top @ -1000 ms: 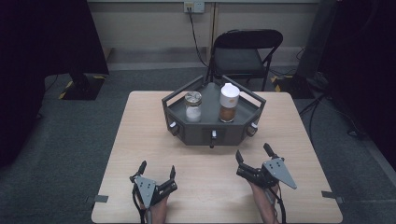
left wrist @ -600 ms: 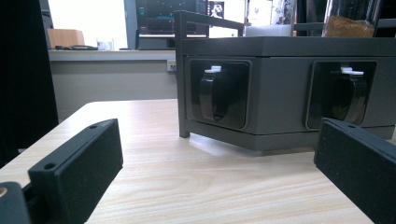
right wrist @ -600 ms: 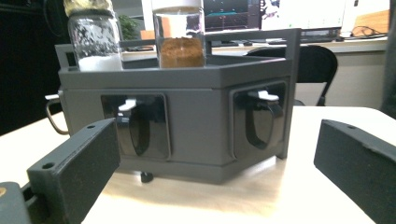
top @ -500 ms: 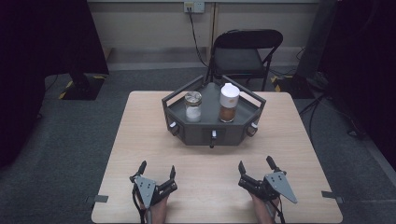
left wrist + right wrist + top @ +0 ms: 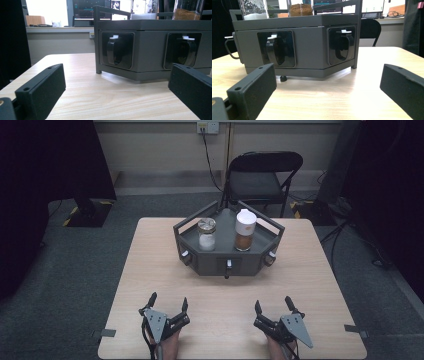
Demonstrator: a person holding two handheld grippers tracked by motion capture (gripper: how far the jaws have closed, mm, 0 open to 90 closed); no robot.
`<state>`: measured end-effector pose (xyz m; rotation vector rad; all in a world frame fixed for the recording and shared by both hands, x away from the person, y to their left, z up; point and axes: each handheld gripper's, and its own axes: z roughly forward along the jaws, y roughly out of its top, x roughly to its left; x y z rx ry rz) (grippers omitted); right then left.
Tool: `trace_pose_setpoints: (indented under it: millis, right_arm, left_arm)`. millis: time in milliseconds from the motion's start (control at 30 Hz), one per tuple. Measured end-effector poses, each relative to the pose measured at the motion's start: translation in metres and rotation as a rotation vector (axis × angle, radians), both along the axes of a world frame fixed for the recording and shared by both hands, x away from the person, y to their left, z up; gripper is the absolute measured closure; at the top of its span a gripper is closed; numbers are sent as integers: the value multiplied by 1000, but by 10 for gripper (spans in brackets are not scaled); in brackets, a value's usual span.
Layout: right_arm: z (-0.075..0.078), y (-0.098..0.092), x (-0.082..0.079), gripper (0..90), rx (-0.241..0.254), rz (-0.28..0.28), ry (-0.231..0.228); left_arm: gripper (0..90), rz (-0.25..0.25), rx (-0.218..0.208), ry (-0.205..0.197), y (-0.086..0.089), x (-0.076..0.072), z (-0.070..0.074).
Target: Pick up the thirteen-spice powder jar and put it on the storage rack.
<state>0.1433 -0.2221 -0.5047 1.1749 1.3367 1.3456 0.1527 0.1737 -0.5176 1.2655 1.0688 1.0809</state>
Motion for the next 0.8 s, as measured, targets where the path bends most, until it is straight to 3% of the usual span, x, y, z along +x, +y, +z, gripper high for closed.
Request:
trace_pose_setpoints:
  millis: [400, 800]
  right_arm:
    - [-10, 7, -6, 0, -47, -17, -58]
    - [-11, 9, -7, 0, -43, -31, -62]
  left_arm:
    - [5, 0, 1, 0, 0, 0, 0]
    - [5, 2, 0, 0, 0, 0, 0]
